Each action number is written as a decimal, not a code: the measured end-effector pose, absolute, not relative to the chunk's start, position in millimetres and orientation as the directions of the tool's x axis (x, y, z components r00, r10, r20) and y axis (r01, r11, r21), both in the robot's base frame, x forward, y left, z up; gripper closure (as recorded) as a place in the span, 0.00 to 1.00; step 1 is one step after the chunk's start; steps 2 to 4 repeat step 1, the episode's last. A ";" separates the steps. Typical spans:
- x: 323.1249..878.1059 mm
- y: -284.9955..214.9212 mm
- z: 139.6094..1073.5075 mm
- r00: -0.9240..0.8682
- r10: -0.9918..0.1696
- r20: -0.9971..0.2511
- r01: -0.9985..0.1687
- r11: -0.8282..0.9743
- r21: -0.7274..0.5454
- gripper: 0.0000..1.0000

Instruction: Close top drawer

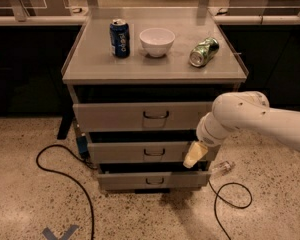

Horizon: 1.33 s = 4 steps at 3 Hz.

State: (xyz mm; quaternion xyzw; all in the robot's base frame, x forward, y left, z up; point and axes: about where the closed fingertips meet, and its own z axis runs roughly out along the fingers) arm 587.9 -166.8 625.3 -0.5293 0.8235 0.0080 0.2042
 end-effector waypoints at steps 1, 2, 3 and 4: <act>587.9 -166.8 625.3 -0.356 -0.868 -0.345 -0.875 0.440 -0.203 0.00; 587.9 -166.8 625.3 -0.356 -0.868 -0.345 -0.875 0.440 -0.203 0.00; 587.9 -166.8 625.3 -0.356 -0.868 -0.345 -0.875 0.440 -0.203 0.00; 587.9 -166.8 625.3 -0.356 -0.868 -0.345 -0.875 0.440 -0.203 0.00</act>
Offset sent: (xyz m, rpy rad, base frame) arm 0.0000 0.0000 0.0000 0.0000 0.0000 0.0000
